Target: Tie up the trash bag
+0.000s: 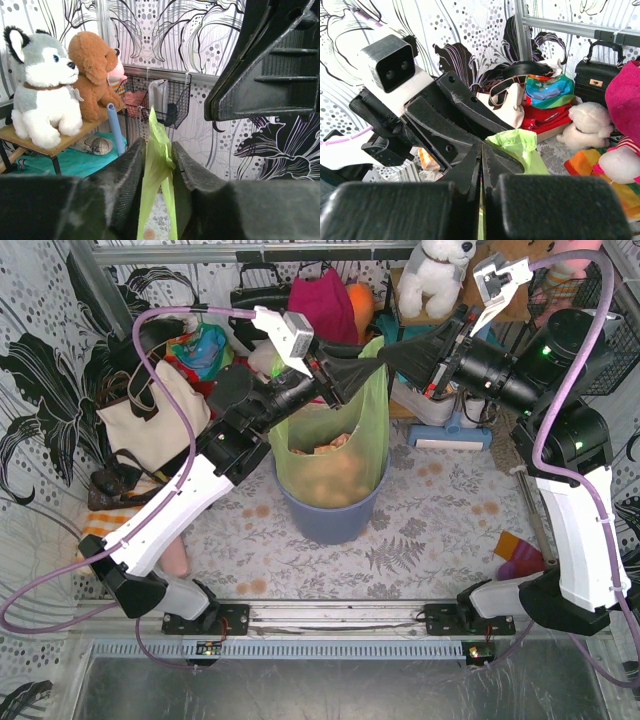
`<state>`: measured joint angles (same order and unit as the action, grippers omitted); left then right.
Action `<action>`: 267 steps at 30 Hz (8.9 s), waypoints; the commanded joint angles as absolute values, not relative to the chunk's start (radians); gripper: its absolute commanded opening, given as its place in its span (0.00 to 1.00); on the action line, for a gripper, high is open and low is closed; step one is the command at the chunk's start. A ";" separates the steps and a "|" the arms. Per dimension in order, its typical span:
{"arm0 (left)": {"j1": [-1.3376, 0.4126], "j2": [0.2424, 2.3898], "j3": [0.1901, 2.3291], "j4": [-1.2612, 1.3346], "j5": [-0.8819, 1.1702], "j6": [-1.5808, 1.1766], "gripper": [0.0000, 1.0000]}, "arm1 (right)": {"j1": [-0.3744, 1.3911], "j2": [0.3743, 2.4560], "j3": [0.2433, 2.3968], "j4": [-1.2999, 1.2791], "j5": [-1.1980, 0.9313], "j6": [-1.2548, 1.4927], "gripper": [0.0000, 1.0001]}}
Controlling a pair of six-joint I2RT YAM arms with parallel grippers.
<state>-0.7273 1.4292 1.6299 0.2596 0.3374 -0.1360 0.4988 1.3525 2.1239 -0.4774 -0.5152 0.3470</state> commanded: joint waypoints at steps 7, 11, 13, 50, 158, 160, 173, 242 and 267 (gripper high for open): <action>-0.727 1.419 1.634 0.302 0.424 -0.127 0.00 | 0.501 1.339 2.128 -0.428 -0.508 0.348 0.00; -0.727 1.366 1.560 0.319 0.474 -0.112 0.00 | 0.501 1.355 2.143 -0.421 -0.521 0.348 0.00; -0.726 1.338 1.519 0.338 0.496 -0.101 0.00 | 0.501 1.378 2.160 -0.413 -0.542 0.352 0.00; -0.727 1.110 1.235 0.425 0.608 -0.076 0.00 | 0.659 1.723 2.394 -0.433 -0.682 0.298 0.55; -0.707 1.080 1.160 0.426 0.232 0.019 0.00 | 1.184 1.151 1.279 -0.010 0.535 0.549 0.00; -0.706 1.082 1.174 0.403 0.241 0.020 0.00 | 1.208 1.159 1.264 0.030 0.594 0.533 0.00; -0.705 1.090 1.201 0.367 0.266 0.016 0.00 | 1.284 1.197 1.091 0.406 0.879 0.382 0.00; -0.450 1.041 1.191 0.071 0.323 -0.241 0.61 | 1.202 1.359 0.951 1.149 1.043 -0.016 0.00; -0.301 1.270 1.137 0.408 0.874 -0.493 0.52 | 1.202 1.358 0.969 1.126 1.037 -0.023 0.00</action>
